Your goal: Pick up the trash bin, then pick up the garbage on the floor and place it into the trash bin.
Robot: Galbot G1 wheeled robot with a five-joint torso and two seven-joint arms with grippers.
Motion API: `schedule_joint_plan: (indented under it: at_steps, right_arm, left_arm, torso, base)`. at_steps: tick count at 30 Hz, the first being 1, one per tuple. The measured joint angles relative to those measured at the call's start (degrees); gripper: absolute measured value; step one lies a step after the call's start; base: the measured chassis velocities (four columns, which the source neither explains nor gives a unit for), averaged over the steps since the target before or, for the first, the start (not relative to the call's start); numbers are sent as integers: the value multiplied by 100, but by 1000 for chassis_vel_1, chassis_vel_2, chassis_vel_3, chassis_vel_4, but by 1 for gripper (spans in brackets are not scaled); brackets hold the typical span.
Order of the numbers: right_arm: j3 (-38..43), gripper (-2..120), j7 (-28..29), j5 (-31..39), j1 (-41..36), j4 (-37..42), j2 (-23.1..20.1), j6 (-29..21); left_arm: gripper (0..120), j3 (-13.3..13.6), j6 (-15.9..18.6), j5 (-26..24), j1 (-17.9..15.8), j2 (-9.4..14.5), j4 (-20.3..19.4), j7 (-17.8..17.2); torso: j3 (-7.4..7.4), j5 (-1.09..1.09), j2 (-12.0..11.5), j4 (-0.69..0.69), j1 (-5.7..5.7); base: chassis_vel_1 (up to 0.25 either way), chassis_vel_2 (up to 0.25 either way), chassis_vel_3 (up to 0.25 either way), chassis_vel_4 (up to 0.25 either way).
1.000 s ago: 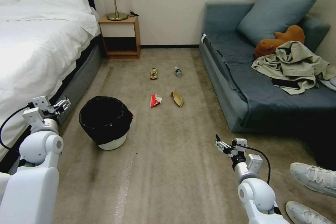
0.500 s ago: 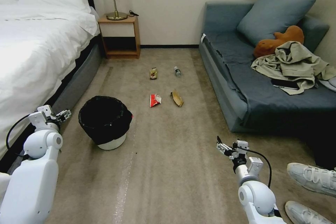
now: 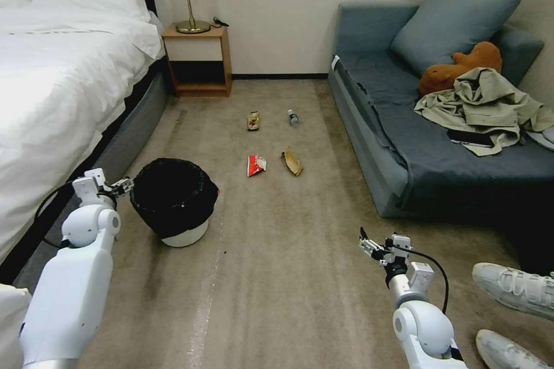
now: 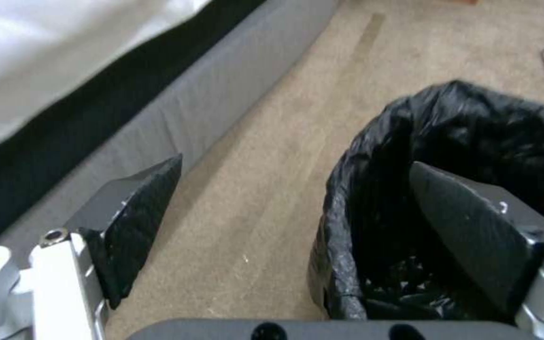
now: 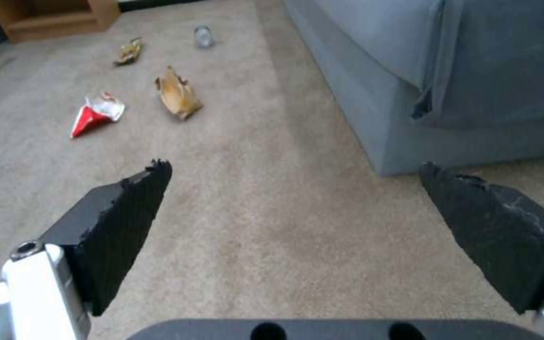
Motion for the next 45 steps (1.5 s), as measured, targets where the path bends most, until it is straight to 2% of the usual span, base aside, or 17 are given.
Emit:
schedule_joint_plan:
  at_steps: [1, 3, 6, 14, 19, 21, 22, 25, 28, 30, 33, 35, 36, 40, 41, 42, 45]
  right_arm:
    - [0, 100, 0, 0, 0, 0, 0, 0]
    - [15, 100, -4, -39, 12, -81, 21, 26]
    - [16, 100, -4, -73, 25, -137, 41, 41]
    - [-41, 100, -2, -179, 13, -211, 106, 54]
    - [-89, 100, 1, -244, 14, -264, 139, 65]
    - [-126, 100, 1, -273, 14, -294, 165, 67]
    - [-126, 100, 1, -273, 14, -294, 165, 67]
    - [-155, 100, 4, -295, 23, -324, 178, 69]
    - [-160, 100, 5, -295, 28, -325, 177, 70]
    - [-162, 100, 9, -292, 33, -324, 167, 70]
    - [-162, 100, 12, -288, 33, -317, 162, 69]
    - [-162, 100, 14, -283, 23, -303, 157, 69]
    - [-162, 100, 14, -283, 23, -303, 157, 69]
    - [-161, 100, 16, -280, -2, -294, 145, 69]
    - [-161, 100, 16, -280, -2, -294, 145, 69]
    - [-161, 100, 18, -277, -5, -290, 137, 69]
    - [-168, 100, 27, -261, -6, -271, 123, 54]
  left_arm:
    - [94, 0, 0, 0, 0, 0, 0, 0]
    - [94, 86, -92, 82, -133, -67, 349, 43]
    - [94, 143, -182, 141, -211, -139, 609, 82]
    - [94, 248, -398, 273, -309, -305, 1053, 210]
    - [93, 284, -450, 300, -421, -319, 1295, 253]
    - [84, 283, -498, 361, -457, -316, 1409, 334]
    - [84, 283, -498, 361, -457, -316, 1409, 334]
    - [70, 262, -554, 437, -429, -300, 1435, 445]
    - [64, 247, -562, 448, -410, -297, 1427, 461]
    - [51, 222, -584, 457, -389, -283, 1418, 502]
    - [45, 216, -614, 478, -377, -272, 1419, 557]
    - [32, 186, -700, 587, -330, -261, 1390, 630]
    - [32, 186, -700, 587, -330, -261, 1390, 630]
    - [16, 105, -784, 751, -228, -263, 1218, 672]
    - [16, 105, -784, 751, -228, -263, 1218, 672]
    - [10, 67, -803, 804, -175, -264, 1113, 679]
    - [8, -19, -814, 887, -82, -261, 895, 667]
  torso:
    - [0, 0, 0, 0, 0]
    - [0, 0, 0, 0, 0]
    - [0, 0, 0, 0, 0]
    - [0, 0, 0, 0, 0]
    - [0, 0, 0, 0, 0]
    - [-1, 2, 0, 0, 0]
    - [-1, 2, 0, 0, 0]
    - [-1, 2, 0, 0, 0]
    - [-1, 1, 0, 1, 0]
    - [-1, 0, 0, 1, 0]
    - [-1, -1, 0, 0, 0]
    - [0, -2, 0, 1, 0]
    - [0, -2, 0, 1, 0]
    - [0, -1, 0, 0, 0]
    - [0, -1, 0, 0, 0]
    - [0, -2, 0, 0, 0]
    - [0, 0, 0, 0, 0]
  base:
    - [0, 0, 0, 0]
    - [0, 0, 0, 0]
    - [0, 0, 0, 0]
    - [0, 0, 0, 0]
    - [0, 0, 0, 0]
    - [0, 0, 0, 0]
    - [0, 0, 0, 0]
    - [0, 0, 0, 0]
    - [0, 0, 0, 0]
    - [0, 0, 0, 0]
    - [0, 0, 0, 0]
    - [0, 0, 0, 0]
    - [0, 0, 0, 0]
    - [0, 0, 0, 0]
    - [0, 0, 0, 0]
    - [0, 0, 0, 0]
    - [0, 0, 0, 0]
